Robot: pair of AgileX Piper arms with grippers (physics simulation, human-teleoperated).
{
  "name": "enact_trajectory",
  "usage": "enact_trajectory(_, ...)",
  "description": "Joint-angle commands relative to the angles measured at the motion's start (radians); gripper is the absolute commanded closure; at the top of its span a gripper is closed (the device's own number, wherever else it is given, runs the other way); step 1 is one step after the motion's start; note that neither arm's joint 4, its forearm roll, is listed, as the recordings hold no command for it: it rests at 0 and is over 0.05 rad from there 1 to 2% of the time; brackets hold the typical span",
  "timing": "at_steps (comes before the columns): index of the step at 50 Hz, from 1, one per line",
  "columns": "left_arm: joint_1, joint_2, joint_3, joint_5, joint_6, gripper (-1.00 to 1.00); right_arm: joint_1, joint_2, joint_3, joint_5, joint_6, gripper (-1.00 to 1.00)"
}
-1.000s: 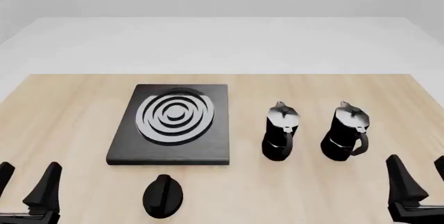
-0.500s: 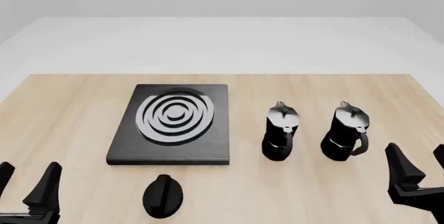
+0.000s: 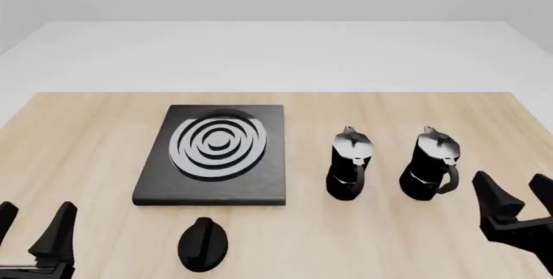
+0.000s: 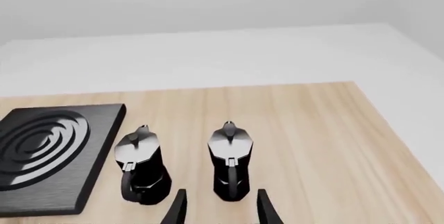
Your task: Put the right moka pot on the stove.
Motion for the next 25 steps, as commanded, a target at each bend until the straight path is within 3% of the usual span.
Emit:
enact_trajectory(1, 0.000, 0.000, 0.000, 0.000, 0.000, -1.00, 0.005, 0.039, -0.024, 0.018, 0.013, -1.00)
enact_trajectory(12, 0.000, 0.000, 0.000, 0.000, 0.000, -1.00, 0.011, 0.138, -0.007, -0.043, 0.010, -1.00)
enact_trajectory(17, 0.000, 0.000, 0.000, 0.000, 0.000, -1.00, -0.003, 0.255, 0.051, -0.162, -0.025, -1.00)
enact_trajectory(25, 0.000, 0.000, 0.000, 0.000, 0.000, -1.00, -0.011, 0.294, 0.040, -0.183, -0.037, -1.00)
